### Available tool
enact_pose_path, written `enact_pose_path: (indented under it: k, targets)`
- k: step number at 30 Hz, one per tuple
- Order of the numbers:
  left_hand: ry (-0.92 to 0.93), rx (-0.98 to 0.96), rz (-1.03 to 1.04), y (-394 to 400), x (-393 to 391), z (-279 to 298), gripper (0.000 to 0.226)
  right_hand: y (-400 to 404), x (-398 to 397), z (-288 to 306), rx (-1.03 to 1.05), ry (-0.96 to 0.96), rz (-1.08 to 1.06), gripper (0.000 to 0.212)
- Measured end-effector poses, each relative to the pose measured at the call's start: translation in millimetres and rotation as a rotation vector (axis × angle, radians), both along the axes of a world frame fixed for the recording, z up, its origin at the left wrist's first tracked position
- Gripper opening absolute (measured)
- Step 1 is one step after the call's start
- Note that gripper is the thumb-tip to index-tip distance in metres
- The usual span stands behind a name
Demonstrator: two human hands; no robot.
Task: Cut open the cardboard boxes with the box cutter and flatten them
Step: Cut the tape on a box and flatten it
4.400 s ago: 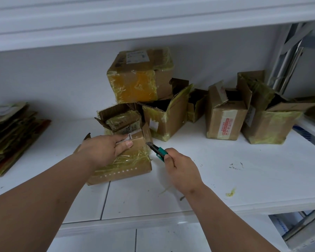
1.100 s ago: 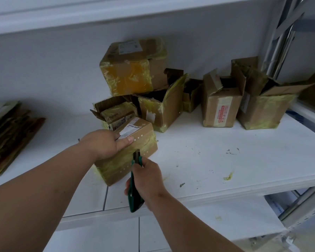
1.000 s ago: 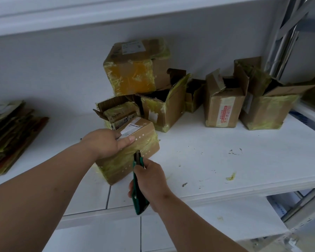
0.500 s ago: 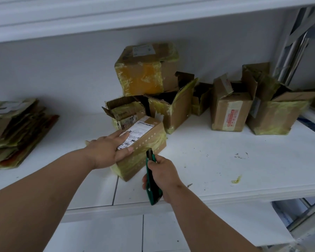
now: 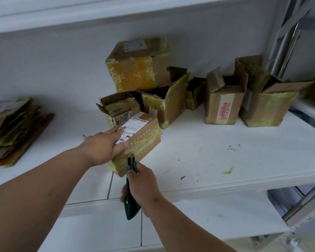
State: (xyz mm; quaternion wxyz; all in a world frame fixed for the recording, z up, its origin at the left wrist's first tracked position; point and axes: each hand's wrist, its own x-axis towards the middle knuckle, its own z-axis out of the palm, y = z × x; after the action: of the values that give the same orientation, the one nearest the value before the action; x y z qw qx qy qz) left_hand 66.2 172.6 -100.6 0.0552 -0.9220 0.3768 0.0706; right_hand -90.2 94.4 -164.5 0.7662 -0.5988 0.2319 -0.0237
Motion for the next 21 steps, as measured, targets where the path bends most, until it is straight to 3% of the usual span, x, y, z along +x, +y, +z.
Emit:
enact_pose_path:
  k: [5,9,14,21]
  targets:
    - [0.081,-0.087,0.036,-7.6,-5.1,2.4,0.074,-39.0,-3.2,7.9,-0.013,0.012,0.043,0.021]
    - [0.354,-0.118,-0.019,4.1,2.6,9.6,0.110,-60.4,-8.2,10.6,0.038,0.009,0.036,0.018]
    - [0.256,-0.064,-0.065,5.4,0.2,5.4,0.082,-61.9,-11.1,12.7,-0.015,0.007,0.082,0.017]
    - [0.221,-0.014,-0.070,2.0,-3.8,6.5,0.083,-46.3,-22.4,1.3,-0.055,0.017,0.117,0.031]
